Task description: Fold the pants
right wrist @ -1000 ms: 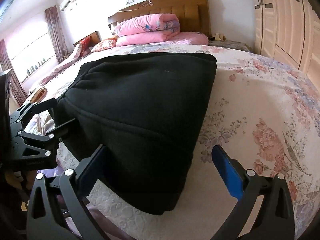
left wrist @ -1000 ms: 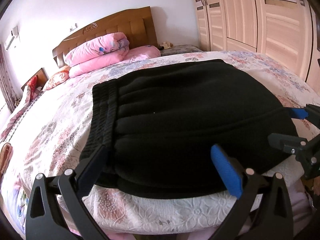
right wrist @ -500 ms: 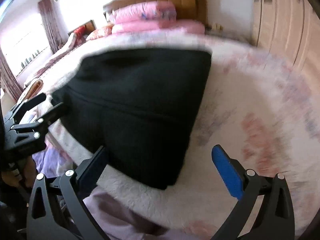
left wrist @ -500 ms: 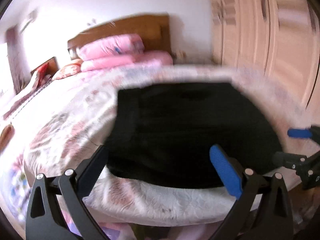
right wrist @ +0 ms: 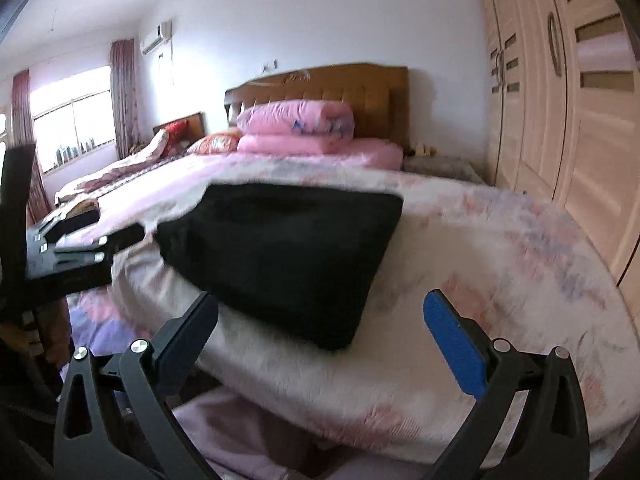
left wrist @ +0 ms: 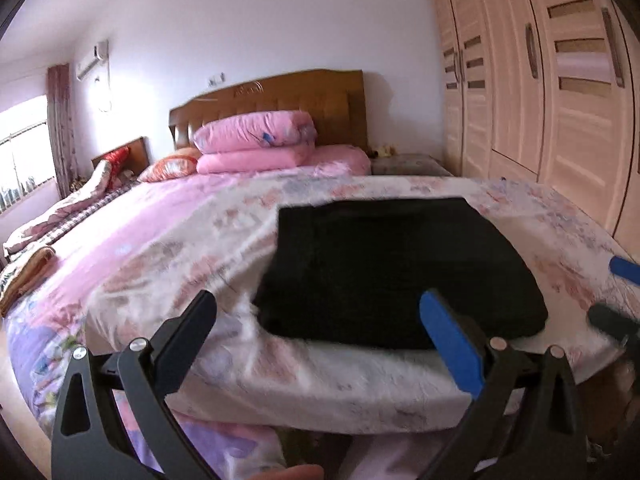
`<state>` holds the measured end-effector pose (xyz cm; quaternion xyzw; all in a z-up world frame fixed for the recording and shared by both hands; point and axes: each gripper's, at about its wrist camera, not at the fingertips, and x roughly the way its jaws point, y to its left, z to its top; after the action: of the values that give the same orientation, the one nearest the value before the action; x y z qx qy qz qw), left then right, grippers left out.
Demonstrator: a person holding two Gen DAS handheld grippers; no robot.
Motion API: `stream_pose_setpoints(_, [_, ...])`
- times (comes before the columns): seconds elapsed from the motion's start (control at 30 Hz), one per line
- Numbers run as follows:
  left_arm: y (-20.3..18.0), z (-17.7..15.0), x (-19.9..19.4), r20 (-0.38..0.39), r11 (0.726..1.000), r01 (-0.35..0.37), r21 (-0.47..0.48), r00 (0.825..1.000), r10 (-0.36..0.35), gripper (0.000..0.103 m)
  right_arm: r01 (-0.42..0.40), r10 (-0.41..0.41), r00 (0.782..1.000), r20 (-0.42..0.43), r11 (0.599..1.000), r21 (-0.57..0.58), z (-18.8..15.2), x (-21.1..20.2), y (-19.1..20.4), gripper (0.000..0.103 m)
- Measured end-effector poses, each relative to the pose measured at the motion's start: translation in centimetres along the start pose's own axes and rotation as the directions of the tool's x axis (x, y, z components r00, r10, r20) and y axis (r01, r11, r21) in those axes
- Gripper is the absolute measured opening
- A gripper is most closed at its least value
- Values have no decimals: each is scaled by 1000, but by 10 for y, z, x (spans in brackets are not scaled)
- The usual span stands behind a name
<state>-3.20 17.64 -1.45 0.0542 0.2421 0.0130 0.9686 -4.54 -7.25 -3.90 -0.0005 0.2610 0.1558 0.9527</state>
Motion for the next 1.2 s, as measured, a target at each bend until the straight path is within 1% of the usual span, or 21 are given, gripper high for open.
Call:
stream_pose_setpoints(0.07, [-7, -5, 3, -11, 1000, -2, 22, 1000, 2, 102, -3, 3, 1000, -12, 1000, -20, -12, 2, 3, 99])
stream_pose_setpoints(0.13, [-11, -7, 3, -10, 999, -10, 33, 1000, 10, 102, 5, -5, 1000, 14, 1000, -24, -18, -4, 4, 99])
stream_pose_setpoints(0.27, [-13, -8, -2, 18, 1000, 7, 23, 1000, -7, 102, 12, -10, 996, 93, 1000, -20, -15, -19, 5, 99])
stream_pose_setpoints(0.33, [-14, -8, -5, 26, 1000, 11, 23, 1000, -11, 102, 12, -9, 995, 102, 1000, -28, -12, -20, 6, 99])
stream_pose_setpoints(0.6, [-13, -8, -7, 19, 1000, 19, 14, 1000, -19, 102, 10, -3, 995, 96, 997, -74, -7, -20, 15, 99])
stream_pose_setpoints(1.2, [-16, -9, -9, 19, 1000, 22, 22, 1000, -23, 102, 7, -1, 997, 81, 998, -68, -7, -17, 13, 99])
